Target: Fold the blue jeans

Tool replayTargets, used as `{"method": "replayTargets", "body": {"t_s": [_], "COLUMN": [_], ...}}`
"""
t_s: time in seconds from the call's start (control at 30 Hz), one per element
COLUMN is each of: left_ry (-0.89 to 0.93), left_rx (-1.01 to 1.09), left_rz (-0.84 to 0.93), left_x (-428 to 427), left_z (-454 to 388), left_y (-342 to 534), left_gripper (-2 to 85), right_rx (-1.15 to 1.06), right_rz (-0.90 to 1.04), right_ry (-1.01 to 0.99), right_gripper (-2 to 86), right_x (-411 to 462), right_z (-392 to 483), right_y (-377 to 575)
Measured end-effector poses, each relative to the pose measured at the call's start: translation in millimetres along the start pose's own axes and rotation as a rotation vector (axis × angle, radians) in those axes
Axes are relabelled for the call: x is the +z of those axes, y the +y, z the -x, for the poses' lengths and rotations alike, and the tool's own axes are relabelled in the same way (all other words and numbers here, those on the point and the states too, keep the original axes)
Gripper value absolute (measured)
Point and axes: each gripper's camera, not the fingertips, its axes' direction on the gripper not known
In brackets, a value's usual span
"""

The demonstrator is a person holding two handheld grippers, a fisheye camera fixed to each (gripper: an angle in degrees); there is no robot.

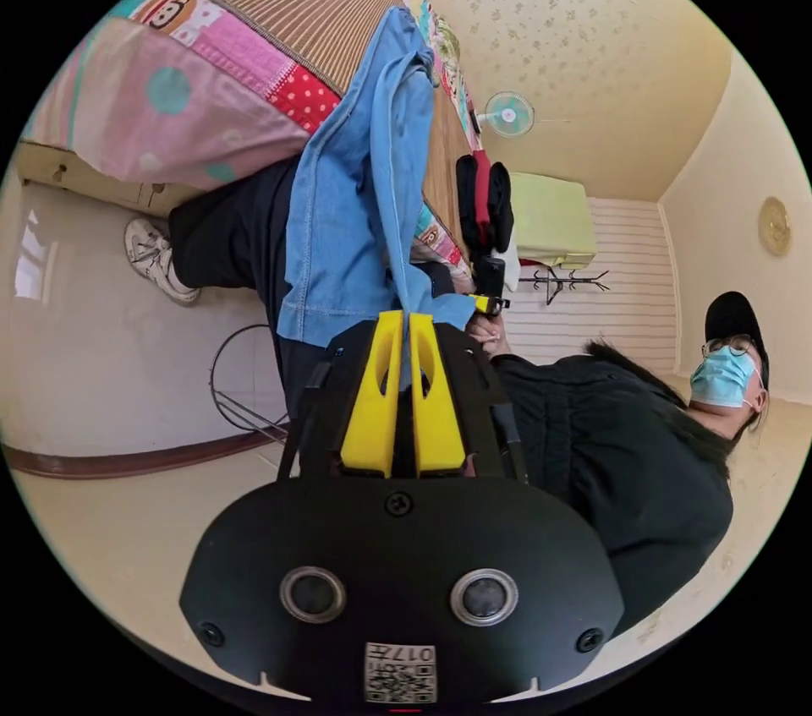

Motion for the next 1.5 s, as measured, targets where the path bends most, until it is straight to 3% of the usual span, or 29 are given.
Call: {"method": "replayTargets", "body": {"t_s": [0.1,0.2,0.33,0.5,0.67,0.77,0.97,1.13,1.3,1.37,1.5], "left_ry": [-0.023,-0.072,-0.060,-0.195,-0.279,-0.410,-0.629,-0.512,-0.094,0.037,0.037], "left_rx": [-0.058,-0.155,-0.345,-0.200,0.139,0.258,0.298,0.228,0.125,-0.018,-0.068], "left_rz": [0.047,0.022,-0.197,-0.284,-0.094,-0.075,-0.081,-0.171,-0.260,-0.315,-0.290], "left_x": [12.6,31.6,25.4,21.9,95.5,137.2,201.9,186.8,136.6,114.7,105.1], "left_z": [18.2,52.2,85.3,36.7,-54.5,-93.2,-97.4,-78.6,-37.7,4.2,27.8], "left_y": [-0.6,3.7,29.6,-14.9,-150.8,-215.3,-297.8,-294.4,-290.9,-290.9,-289.8], "left_gripper": [-0.2,1.2,9.1,11.4,12.8,13.2,11.3,2.0,-0.2,-0.4,0.2], "right_rx": [0.056,0.078,0.108,0.175,0.122,0.084,0.102,0.196,0.197,0.177,0.192], "right_rz": [0.081,0.108,0.070,-0.066,-0.074,-0.073,-0.157,-0.227,-0.194,-0.188,-0.252], "right_ry": [0.115,0.024,0.052,0.141,0.254,0.262,0.213,0.196,0.237,0.270,0.341], "right_gripper": [1.6,2.4,5.5,6.3,4.4,3.6,2.9,3.0,3.7,4.6,7.6], "right_x": [11.5,25.7,15.0,-28.1,-35.7,-24.3,-9.9,-13.7,-10.2,-7.9,-8.4], "right_z": [-12.4,-21.7,-23.0,-32.2,-8.2,7.8,9.0,-8.0,-15.0,-15.3,-22.9], "right_y": [11.2,19.4,20.0,4.3,-36.9,-50.9,-26.3,0.1,-32.0,-55.5,-100.8]}}
